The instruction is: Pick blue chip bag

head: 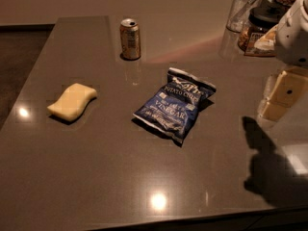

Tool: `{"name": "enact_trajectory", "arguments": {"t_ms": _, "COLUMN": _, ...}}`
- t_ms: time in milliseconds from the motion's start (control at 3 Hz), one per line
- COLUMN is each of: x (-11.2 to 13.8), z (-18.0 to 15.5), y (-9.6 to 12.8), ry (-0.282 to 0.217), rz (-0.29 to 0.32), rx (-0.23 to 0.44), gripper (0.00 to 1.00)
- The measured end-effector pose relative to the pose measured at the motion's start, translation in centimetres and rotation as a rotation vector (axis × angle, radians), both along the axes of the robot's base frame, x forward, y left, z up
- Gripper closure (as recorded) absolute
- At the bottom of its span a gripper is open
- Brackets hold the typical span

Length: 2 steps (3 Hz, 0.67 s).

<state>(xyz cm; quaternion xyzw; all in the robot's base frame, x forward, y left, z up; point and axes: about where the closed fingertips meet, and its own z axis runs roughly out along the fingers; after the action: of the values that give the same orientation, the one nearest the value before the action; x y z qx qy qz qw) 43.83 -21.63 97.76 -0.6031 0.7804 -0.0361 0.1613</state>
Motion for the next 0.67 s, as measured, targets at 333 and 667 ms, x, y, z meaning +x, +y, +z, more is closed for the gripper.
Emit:
{"name": "enact_trajectory", "arguments": {"t_ms": 333, "x": 0.0, "z": 0.0, "y": 0.0, "ry": 0.000, "rz": 0.000, "rx": 0.000, "gripper": 0.00}}
{"name": "enact_trajectory", "arguments": {"t_ms": 667, "x": 1.1, "z": -0.2, "y": 1.1, "ry": -0.006, "rz": 0.031, "rx": -0.004, "gripper": 0.00}}
